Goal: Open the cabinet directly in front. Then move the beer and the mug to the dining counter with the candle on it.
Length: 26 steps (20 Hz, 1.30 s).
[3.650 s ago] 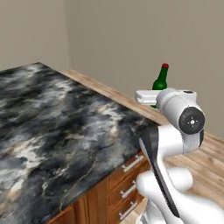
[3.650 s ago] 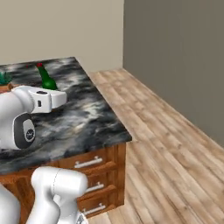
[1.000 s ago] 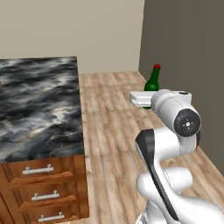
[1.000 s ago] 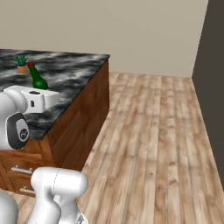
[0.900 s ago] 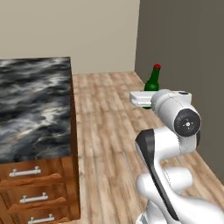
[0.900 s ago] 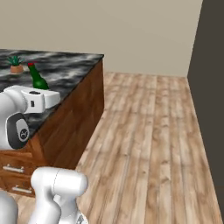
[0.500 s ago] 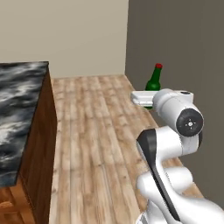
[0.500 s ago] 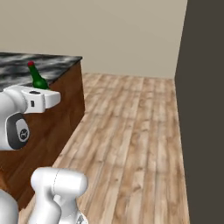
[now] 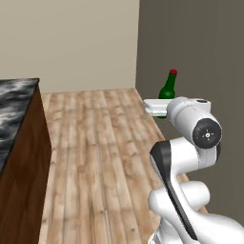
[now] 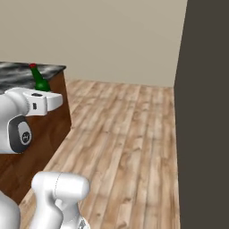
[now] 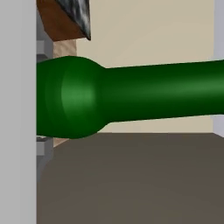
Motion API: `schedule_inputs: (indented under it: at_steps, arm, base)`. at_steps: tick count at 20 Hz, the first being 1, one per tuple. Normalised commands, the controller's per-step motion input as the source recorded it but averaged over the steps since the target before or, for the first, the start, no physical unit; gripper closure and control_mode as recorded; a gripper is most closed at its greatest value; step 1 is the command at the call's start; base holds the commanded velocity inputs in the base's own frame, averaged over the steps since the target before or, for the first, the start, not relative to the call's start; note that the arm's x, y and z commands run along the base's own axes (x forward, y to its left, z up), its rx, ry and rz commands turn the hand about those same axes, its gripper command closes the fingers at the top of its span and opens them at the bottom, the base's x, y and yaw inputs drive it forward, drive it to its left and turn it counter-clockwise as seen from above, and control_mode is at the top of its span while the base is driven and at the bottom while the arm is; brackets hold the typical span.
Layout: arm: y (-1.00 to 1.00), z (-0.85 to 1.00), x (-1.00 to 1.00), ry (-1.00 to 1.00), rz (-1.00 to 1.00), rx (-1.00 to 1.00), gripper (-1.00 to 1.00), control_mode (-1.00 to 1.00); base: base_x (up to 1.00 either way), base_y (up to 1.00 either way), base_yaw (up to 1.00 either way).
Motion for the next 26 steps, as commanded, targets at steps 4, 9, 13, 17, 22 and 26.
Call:
schedule_inputs:
  at_steps: [4, 9, 13, 17, 22, 26]
  arm:
    - [0.0, 0.0, 0.0, 0.0, 0.0, 0.0, 1.0, 1.0]
    - [0.0, 0.0, 0.0, 0.0, 0.0, 0.0, 1.0, 1.0]
    - [0.0, 0.0, 0.0, 0.0, 0.0, 0.0, 1.0, 1.0]
    - [0.0, 0.0, 0.0, 0.0, 0.0, 0.0, 1.0, 1.0]
    - [0.0, 0.0, 0.0, 0.0, 0.0, 0.0, 1.0, 1.0]
    - [0.0, 0.0, 0.0, 0.0, 0.0, 0.0, 1.0, 1.0]
  base:
    - [1.0, -0.19, 0.0]
    - [1.0, -0.18, 0.0]
    - [1.0, -0.18, 0.0]
    - [1.0, -0.17, 0.0]
    - [1.0, -0.23, 0.0]
    - [1.0, -0.24, 0.0]
